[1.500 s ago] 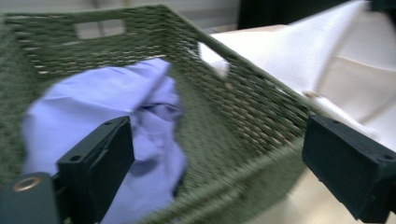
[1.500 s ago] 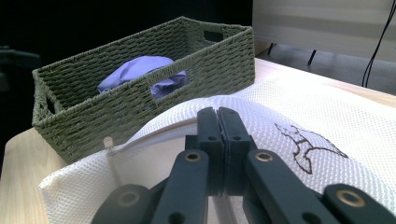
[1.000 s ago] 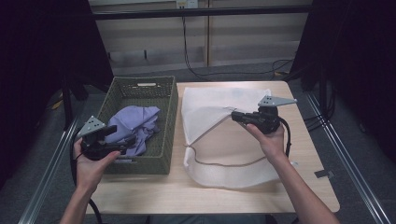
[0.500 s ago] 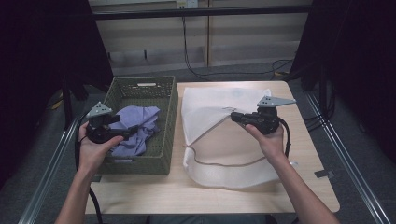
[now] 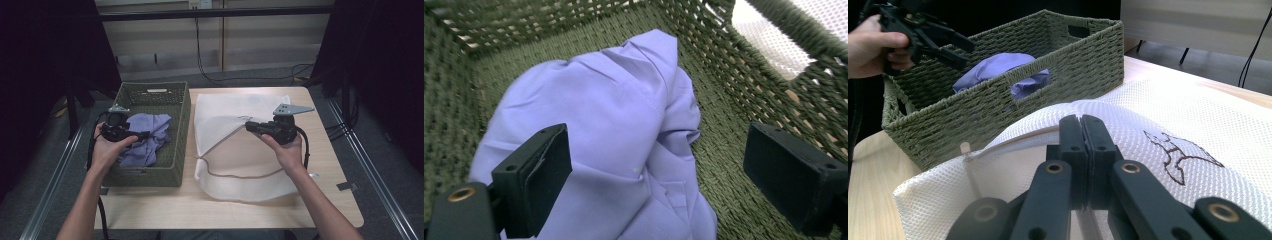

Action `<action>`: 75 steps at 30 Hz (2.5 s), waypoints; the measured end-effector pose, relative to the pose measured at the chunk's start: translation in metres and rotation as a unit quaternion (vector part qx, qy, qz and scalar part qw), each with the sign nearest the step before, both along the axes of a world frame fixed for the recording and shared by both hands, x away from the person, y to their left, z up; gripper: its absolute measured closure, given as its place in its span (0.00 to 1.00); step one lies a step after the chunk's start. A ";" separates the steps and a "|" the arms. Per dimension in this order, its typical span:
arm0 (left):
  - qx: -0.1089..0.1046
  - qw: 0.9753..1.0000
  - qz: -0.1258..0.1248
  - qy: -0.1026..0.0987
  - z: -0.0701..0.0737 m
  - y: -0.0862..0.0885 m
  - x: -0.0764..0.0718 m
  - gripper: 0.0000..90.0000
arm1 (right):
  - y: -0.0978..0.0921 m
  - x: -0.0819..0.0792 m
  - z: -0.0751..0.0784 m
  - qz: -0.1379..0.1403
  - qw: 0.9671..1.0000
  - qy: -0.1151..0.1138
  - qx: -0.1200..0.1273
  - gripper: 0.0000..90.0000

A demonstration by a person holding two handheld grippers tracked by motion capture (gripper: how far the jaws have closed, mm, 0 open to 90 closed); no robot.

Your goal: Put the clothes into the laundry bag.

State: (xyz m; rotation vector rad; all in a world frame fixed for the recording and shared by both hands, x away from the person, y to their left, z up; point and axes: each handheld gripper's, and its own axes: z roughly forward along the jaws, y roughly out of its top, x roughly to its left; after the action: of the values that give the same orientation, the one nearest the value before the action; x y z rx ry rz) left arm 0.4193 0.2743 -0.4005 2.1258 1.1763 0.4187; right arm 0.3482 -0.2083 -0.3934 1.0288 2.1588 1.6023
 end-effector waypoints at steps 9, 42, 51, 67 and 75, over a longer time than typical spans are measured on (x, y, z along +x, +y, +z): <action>0.007 0.999 0.007 0.041 -0.019 0.001 0.018 0.10 | 0.000 0.001 -0.001 0.002 1.000 0.003 -0.001 0.99; 0.109 0.980 0.010 0.165 -0.061 -0.009 0.050 0.09 | 0.003 0.002 -0.003 0.010 1.000 0.012 -0.007 0.99; 0.117 0.974 0.013 0.191 -0.067 -0.011 0.051 0.21 | 0.004 0.003 -0.004 0.010 1.000 0.013 -0.009 0.99; 0.117 0.974 0.041 0.191 -0.061 -0.007 0.049 0.65 | 0.003 0.003 -0.004 0.011 1.000 0.014 -0.009 0.99; 0.110 0.976 0.048 0.179 -0.054 -0.004 0.048 0.85 | 0.002 0.003 -0.003 0.008 1.000 0.012 -0.007 0.99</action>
State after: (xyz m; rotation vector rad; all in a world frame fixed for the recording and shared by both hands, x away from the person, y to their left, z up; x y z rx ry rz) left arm 0.4675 0.2698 -0.4548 2.4133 1.4974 0.2201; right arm 0.3513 -0.2062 -0.3965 1.0333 2.1966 1.5871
